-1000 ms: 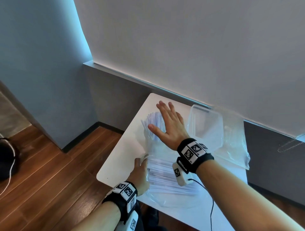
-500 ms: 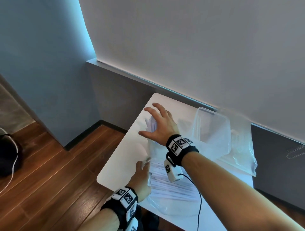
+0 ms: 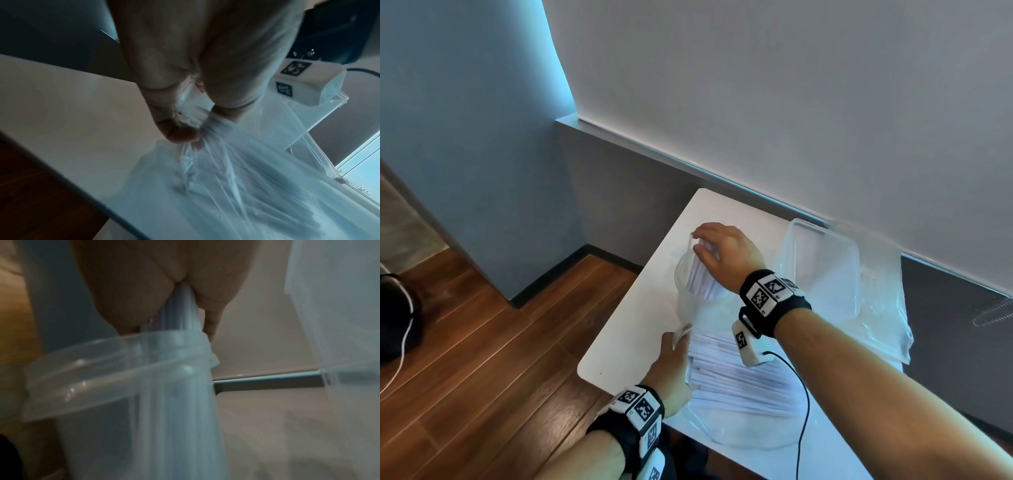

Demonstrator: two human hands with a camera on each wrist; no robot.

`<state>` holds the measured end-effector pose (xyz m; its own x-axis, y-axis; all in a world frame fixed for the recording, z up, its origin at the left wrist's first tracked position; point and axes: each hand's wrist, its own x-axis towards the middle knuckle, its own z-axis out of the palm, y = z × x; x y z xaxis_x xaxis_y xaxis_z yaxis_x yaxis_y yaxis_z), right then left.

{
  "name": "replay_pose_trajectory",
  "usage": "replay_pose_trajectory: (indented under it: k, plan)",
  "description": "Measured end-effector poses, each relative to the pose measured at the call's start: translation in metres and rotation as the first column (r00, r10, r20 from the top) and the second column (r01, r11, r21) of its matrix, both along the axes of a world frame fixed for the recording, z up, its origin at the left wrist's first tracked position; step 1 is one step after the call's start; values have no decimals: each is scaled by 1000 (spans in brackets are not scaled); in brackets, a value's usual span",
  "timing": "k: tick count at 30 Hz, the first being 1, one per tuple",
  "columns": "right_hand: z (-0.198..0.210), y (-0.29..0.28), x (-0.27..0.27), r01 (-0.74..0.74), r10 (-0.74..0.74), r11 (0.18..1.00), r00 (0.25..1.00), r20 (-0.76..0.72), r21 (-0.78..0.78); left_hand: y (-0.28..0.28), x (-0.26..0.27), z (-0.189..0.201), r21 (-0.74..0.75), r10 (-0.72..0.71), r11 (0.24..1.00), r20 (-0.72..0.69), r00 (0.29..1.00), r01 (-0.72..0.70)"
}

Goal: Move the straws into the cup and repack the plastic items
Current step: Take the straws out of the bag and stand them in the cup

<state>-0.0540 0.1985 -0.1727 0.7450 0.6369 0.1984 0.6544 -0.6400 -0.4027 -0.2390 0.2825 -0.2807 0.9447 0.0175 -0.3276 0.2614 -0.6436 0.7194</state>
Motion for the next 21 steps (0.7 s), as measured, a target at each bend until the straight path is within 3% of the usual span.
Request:
replay_pose_trajectory:
  k: [10, 17, 19, 21]
  plan:
    - [6, 14, -1, -68, 71, 994, 997, 42, -82, 1, -1, 0, 24, 0, 1000, -10, 1000, 0]
    - [11, 23, 4, 33, -35, 995, 999, 24, 92, 5, -1, -4, 8, 0, 1000, -12, 1000, 0]
    - [15, 21, 7, 49, -48, 999, 999, 15, -16, 4, 0, -2, 24, -14, 1000, -15, 1000, 14]
    - [18, 17, 5, 78, -69, 963, 997, 43, -258, 3, 0, -1, 39, -9, 999, -17, 1000, 10]
